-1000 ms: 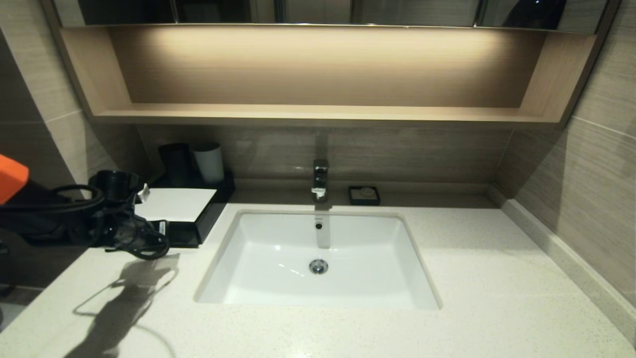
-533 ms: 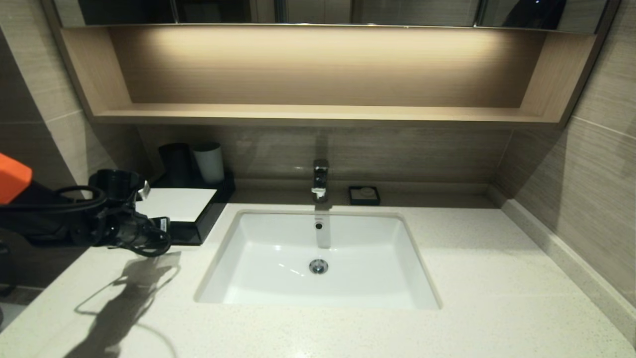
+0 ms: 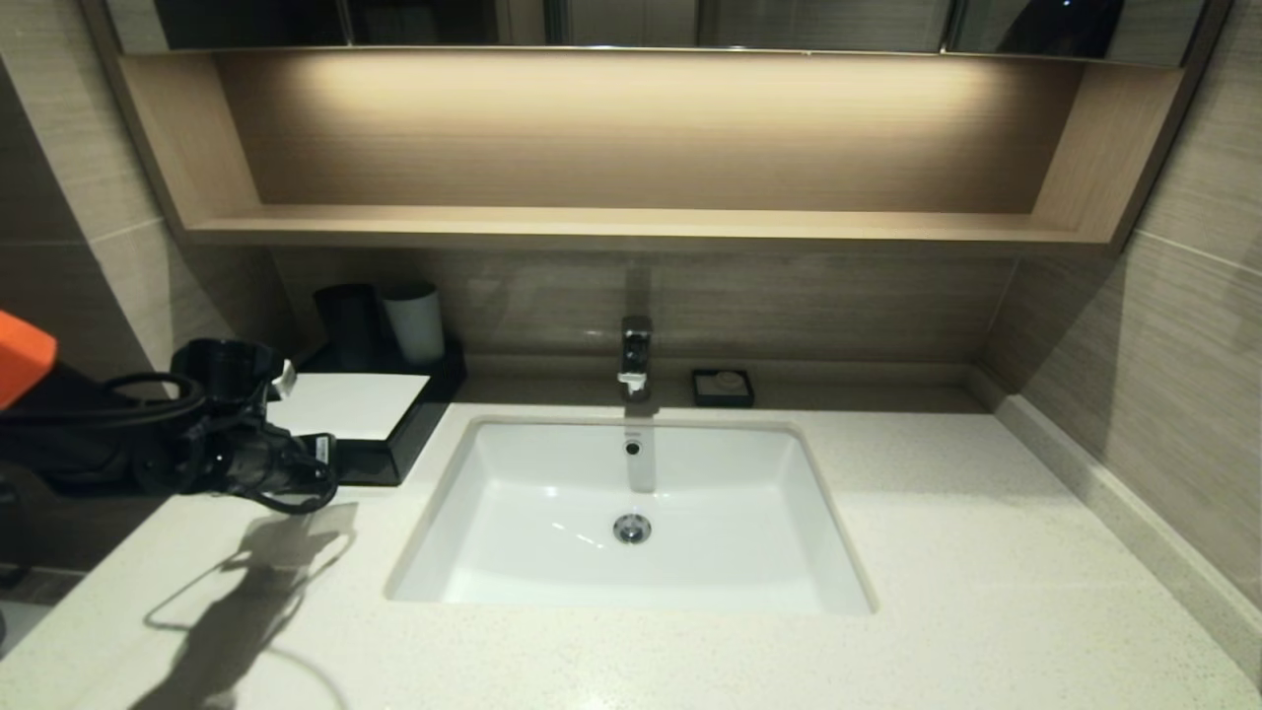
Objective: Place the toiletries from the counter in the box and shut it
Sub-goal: Close the drawer
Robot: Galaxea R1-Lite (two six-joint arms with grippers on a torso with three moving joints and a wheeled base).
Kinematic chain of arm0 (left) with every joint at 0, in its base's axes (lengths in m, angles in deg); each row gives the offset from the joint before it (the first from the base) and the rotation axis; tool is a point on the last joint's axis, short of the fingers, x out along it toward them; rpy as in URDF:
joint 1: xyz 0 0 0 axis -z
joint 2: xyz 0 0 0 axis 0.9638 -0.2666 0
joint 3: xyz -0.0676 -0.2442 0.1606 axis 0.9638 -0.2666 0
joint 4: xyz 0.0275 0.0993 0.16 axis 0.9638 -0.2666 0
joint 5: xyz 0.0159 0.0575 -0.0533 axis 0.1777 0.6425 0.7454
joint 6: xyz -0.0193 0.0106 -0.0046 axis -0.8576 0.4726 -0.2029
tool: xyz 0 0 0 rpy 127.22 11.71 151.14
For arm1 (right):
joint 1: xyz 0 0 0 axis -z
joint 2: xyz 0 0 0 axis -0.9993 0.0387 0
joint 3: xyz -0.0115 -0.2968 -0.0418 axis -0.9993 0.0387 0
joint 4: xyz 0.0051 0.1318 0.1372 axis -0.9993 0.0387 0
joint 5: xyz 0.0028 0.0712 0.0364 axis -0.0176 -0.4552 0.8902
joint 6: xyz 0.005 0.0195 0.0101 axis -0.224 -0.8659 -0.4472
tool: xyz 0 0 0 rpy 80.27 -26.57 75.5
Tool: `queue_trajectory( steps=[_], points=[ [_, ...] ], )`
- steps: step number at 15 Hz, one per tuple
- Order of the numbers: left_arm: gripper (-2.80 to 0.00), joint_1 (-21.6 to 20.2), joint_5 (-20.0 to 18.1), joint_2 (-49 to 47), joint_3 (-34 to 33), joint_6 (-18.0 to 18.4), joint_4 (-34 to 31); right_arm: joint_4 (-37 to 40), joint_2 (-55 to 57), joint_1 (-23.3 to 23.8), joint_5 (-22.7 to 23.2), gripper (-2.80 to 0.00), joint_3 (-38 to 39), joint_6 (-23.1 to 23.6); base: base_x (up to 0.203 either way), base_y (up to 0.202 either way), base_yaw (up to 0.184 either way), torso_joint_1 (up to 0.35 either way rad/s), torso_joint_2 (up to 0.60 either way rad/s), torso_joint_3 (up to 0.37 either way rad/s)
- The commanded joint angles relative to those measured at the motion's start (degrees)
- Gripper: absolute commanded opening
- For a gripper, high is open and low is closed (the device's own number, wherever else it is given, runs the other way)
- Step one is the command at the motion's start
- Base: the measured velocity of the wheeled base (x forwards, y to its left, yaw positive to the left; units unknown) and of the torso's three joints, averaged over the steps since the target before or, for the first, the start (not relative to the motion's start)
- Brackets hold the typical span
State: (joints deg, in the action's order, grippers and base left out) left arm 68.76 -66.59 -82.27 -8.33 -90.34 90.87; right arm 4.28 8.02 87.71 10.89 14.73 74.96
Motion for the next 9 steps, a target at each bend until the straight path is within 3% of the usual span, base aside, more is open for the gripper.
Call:
queue_trajectory(
  steps=[1,4,9],
  points=[
    [-2.8,-0.02,0.04,3.83,-2.48,1.37,-0.04,-0.01,0.0,-0.01,-0.01,-2.8,0.09,0.04,0.0,0.0,0.0,0.0,0.0,0.0],
    [-2.8,-0.1,0.03,8.61,-5.2,2.99,0.18,-0.01,0.0,-0.01,-0.01,-2.8,0.09,0.02,0.0,0.0,0.0,0.0,0.0,0.0],
    [-2.8,-0.26,-0.29,19.72,-8.62,2.58,0.26,-0.01,0.0,-0.01,-0.01,-2.8,0.09,0.01,0.0,0.0,0.0,0.0,0.0,0.0]
  ],
)
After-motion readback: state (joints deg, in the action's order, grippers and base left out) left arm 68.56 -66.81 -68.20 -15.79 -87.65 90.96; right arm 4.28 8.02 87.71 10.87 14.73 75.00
